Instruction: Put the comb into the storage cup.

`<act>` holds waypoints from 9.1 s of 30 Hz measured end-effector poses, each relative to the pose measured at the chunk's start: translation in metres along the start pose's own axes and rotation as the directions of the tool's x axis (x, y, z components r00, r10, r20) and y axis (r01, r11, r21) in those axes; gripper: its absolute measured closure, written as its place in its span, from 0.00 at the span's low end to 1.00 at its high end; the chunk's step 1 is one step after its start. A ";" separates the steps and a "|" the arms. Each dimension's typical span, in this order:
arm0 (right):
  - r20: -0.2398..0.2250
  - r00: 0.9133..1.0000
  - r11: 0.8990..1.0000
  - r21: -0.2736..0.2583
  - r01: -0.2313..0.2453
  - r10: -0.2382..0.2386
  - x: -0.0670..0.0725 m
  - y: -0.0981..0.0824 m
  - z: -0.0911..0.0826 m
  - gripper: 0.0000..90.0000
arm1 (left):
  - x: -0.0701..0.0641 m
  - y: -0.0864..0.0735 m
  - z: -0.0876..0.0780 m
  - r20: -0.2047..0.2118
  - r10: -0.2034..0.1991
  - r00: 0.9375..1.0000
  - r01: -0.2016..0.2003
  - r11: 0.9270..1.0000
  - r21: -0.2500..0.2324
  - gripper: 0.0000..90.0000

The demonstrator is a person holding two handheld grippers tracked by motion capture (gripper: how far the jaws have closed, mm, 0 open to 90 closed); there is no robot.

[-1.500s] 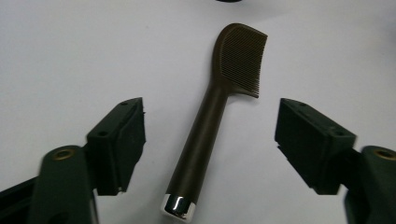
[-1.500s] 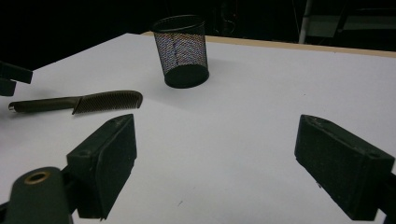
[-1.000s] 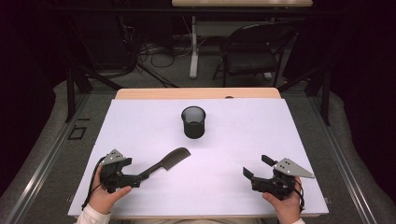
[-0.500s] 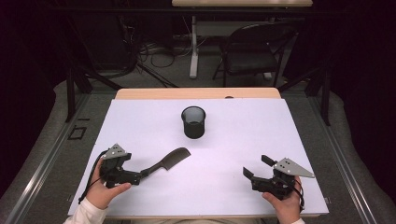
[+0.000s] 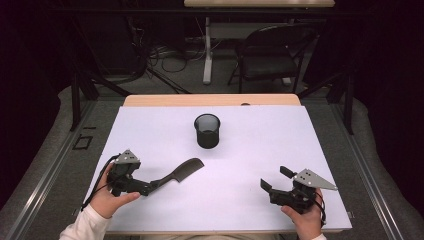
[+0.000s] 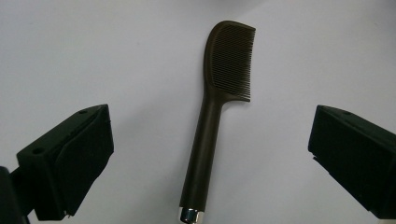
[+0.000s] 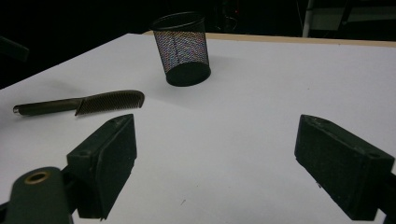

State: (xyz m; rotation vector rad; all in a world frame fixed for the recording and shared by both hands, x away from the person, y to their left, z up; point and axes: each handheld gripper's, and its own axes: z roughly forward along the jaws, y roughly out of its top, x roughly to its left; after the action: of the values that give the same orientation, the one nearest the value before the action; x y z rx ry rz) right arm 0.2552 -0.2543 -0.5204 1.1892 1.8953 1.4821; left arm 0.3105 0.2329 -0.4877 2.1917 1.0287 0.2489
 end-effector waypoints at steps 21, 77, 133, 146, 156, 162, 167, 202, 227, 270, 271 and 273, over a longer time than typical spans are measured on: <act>0.003 1.000 1.000 0.006 0.005 -0.005 -0.001 -0.001 0.000 0.14 | 0.006 0.011 0.000 -0.023 0.015 1.000 -0.012 0.991 0.136 0.01; -0.015 0.999 0.999 0.019 0.032 -0.032 0.002 -0.001 0.001 0.08 | 0.012 0.039 0.044 -0.010 0.098 0.995 -0.085 0.901 0.426 0.01; -0.031 0.998 0.997 0.052 0.054 -0.052 0.002 -0.002 0.003 0.08 | -0.004 0.034 0.074 0.019 0.241 0.970 -0.207 0.790 0.577 0.61; -0.034 0.998 0.998 0.044 0.050 -0.048 0.002 -0.003 0.004 0.08 | -0.005 0.033 0.077 0.032 0.252 0.967 -0.223 0.778 0.587 0.68; -0.036 0.998 0.998 0.043 0.050 -0.048 0.002 -0.003 0.004 0.08 | -0.006 0.033 0.079 0.046 0.254 0.966 -0.230 0.769 0.597 0.73; -0.036 0.998 0.998 0.043 0.050 -0.049 0.002 -0.003 0.004 0.08 | -0.006 0.033 0.079 0.055 0.254 0.966 -0.236 0.766 0.598 0.76; -0.038 0.998 0.998 0.046 0.050 -0.048 0.002 -0.003 0.004 0.08 | -0.007 0.033 0.079 0.066 0.260 0.963 -0.247 0.762 0.598 0.79; -0.038 0.998 0.997 0.050 0.055 -0.053 0.002 -0.003 0.004 0.08 | -0.007 0.033 0.079 0.069 0.263 0.962 -0.251 0.760 0.599 0.80; -0.039 0.998 0.997 0.056 0.056 -0.054 0.002 -0.003 0.004 0.08 | -0.007 0.034 0.077 0.055 0.225 0.973 -0.212 0.767 0.605 0.81; -0.040 0.998 0.997 0.058 0.056 -0.054 0.002 -0.004 0.005 0.08 | 0.000 0.052 0.043 0.016 0.119 0.993 -0.113 0.878 0.466 0.81; -0.039 0.998 0.997 0.058 0.056 -0.054 0.002 -0.004 0.005 0.08 | 0.001 0.053 0.042 0.016 0.117 0.993 -0.112 0.880 0.462 0.81; -0.039 0.998 0.997 0.059 0.056 -0.054 0.002 -0.004 0.005 0.08 | 0.001 0.054 0.040 0.016 0.114 0.993 -0.109 0.884 0.454 0.81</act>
State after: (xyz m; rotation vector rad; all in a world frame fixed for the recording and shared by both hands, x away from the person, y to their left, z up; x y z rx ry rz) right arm 0.2568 -0.2498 -0.5253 1.1334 1.9944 1.4367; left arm 0.3611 0.1891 -0.4815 2.6796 1.0467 0.0731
